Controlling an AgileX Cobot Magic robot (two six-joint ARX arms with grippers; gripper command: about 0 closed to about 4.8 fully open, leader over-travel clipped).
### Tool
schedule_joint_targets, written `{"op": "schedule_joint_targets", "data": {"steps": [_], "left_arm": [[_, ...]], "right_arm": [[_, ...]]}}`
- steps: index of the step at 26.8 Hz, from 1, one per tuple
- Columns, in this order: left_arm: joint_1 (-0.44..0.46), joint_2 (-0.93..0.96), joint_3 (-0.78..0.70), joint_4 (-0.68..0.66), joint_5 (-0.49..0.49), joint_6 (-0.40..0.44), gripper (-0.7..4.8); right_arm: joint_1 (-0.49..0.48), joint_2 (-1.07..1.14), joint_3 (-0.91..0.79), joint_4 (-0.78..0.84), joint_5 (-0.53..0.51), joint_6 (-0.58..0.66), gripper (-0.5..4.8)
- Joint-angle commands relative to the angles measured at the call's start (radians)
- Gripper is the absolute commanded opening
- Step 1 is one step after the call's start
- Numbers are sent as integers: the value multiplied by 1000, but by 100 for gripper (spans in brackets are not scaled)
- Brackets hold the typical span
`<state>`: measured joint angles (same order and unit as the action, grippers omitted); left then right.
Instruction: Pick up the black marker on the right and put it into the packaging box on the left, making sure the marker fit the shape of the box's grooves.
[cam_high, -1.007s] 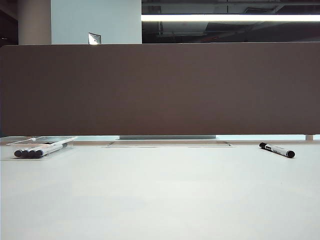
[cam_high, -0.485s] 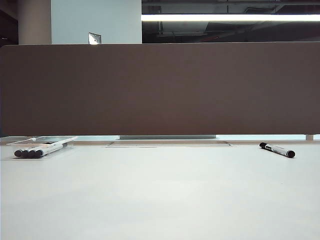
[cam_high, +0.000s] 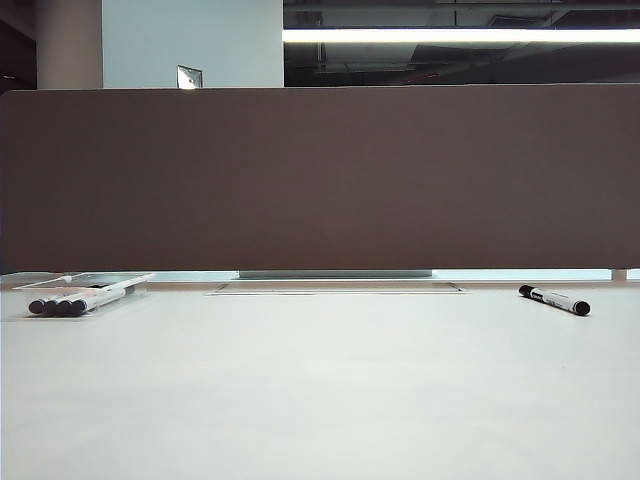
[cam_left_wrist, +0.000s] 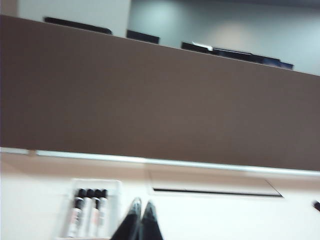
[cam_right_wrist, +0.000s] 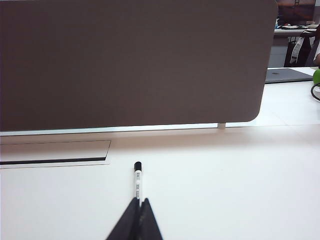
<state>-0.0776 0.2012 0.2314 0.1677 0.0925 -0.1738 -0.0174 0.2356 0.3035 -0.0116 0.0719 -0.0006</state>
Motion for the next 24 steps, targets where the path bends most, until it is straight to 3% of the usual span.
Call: {"op": "schedule_joint_targets", "data": {"steps": [1,6,14,19,24], "left_arm": [[-65,95,32,49,1,10,-6],[-218,270,94,83,1,95,-6],[-418,400,114,64,2,96,-6],[-481,414,121,-20,2,149,-6],[-488,414,141,-80,2,196,-6]], "right_arm": [[0,74,25,96,4,1,-5],[1,206,69,122,2,1,-5],[2,381,132,124,-5,1,-5],[3,465,157,123,-26,1,-5],[3,541,188,121,-52,0,-5]]}}
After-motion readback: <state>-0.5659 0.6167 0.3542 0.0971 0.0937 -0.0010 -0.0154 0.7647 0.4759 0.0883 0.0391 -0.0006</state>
